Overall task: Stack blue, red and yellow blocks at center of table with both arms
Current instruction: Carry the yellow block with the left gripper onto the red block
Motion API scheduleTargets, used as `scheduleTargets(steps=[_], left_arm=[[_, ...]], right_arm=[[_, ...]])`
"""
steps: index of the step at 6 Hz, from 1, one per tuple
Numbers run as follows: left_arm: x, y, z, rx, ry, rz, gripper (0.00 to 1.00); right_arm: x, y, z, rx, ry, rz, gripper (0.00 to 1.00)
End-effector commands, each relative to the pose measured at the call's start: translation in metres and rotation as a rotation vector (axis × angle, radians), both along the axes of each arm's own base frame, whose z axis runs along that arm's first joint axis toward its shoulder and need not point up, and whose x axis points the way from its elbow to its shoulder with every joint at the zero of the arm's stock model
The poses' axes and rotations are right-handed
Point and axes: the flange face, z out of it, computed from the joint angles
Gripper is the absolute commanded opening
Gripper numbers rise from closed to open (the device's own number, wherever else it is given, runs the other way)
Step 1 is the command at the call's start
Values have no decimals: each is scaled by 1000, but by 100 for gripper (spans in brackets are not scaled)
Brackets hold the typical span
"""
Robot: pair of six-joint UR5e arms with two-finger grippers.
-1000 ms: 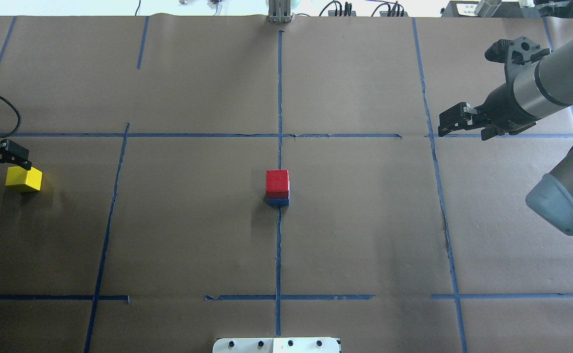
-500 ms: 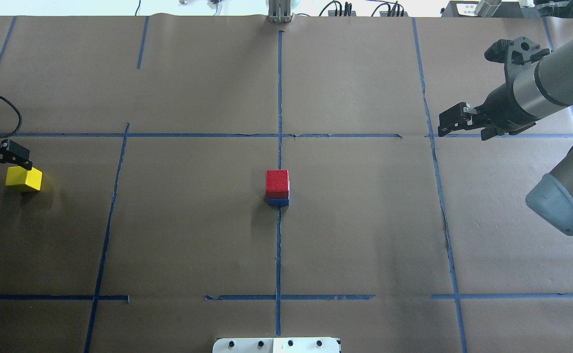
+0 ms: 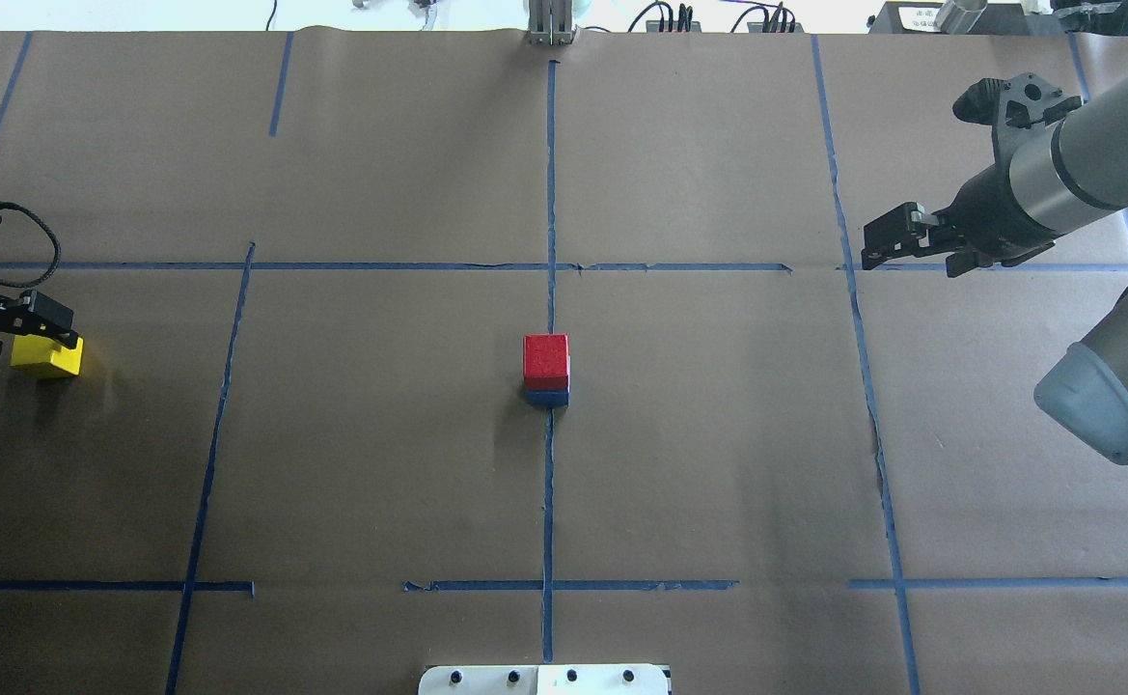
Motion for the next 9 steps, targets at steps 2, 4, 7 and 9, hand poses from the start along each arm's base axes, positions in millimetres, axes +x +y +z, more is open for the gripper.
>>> scheduleTargets(steps=[2,4,7,9], left_arm=[[7,2,-9,14,12,13,7],[35,-26,-156,74,102,19,0],[239,50,-430,60,122,75,0],[323,54,-514,73,67,71,0]], right_arm=[[0,0,0,-1,0,0,100],[0,0,-1,1,-2,-1,100],[2,-3,-2,14,1,-2,100],[3,-4,-1,15,5,4,100]])
